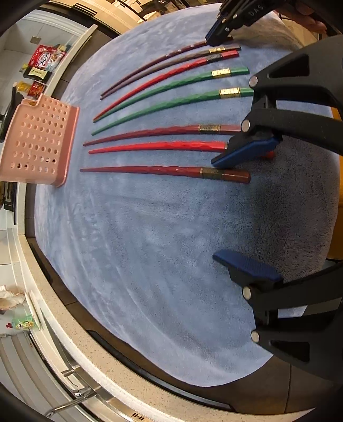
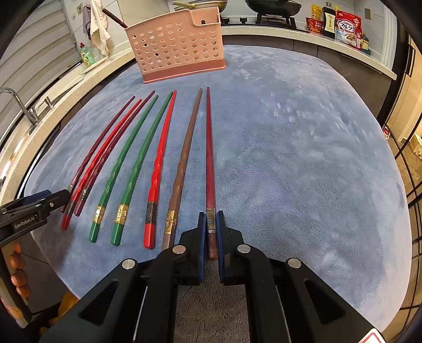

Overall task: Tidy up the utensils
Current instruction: 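Grasp a red chopstick with left tool while right tool grasps a dark red one, then carry both chopsticks up and lower them into the pink holder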

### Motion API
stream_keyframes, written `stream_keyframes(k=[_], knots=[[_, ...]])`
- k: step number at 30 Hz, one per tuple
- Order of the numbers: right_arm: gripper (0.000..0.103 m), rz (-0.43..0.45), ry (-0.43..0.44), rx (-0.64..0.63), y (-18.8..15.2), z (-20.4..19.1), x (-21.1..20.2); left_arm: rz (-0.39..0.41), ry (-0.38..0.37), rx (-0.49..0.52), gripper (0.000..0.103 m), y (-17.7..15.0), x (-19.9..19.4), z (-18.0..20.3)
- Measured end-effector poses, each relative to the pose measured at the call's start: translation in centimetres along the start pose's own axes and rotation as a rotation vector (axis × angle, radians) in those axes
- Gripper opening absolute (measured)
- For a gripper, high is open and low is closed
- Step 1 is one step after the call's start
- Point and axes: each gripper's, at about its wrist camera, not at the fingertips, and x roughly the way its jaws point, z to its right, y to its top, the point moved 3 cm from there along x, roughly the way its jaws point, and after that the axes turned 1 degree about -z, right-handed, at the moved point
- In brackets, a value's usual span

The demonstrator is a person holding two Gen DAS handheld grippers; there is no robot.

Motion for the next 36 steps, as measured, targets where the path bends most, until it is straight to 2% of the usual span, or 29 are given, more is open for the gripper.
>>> stream_keyframes(k=[4, 13, 23, 30, 36], knots=[[0.007, 0.0, 0.001, 0.001, 0.0, 0.0, 0.0, 0.004, 0.002, 0.014, 0.051, 0.1, 0.0, 0.2], [0.007, -0.002, 0.004, -0.001, 0.0, -0.1, 0.1, 0.003, -0.033, -0.02, 0.015, 0.5, 0.1, -0.1], [0.007, 0.025, -0.003, -0.014, 0.5, 0.2, -1.7, -0.009, -0.064, -0.04, 0.011, 0.8, -0.8, -0.7], [0.007, 0.103, 0.007, -0.007, 2.6, 0.4, -5.0, 0.029, -0.06, -0.055, 0.01, 1.6, -3.0, -1.4], [0.007, 0.17, 0.032, 0.016, 5.4, 0.7, -7.6, 0.079, -0.075, -0.065, 0.01, 3.6, -5.5, -1.8]])
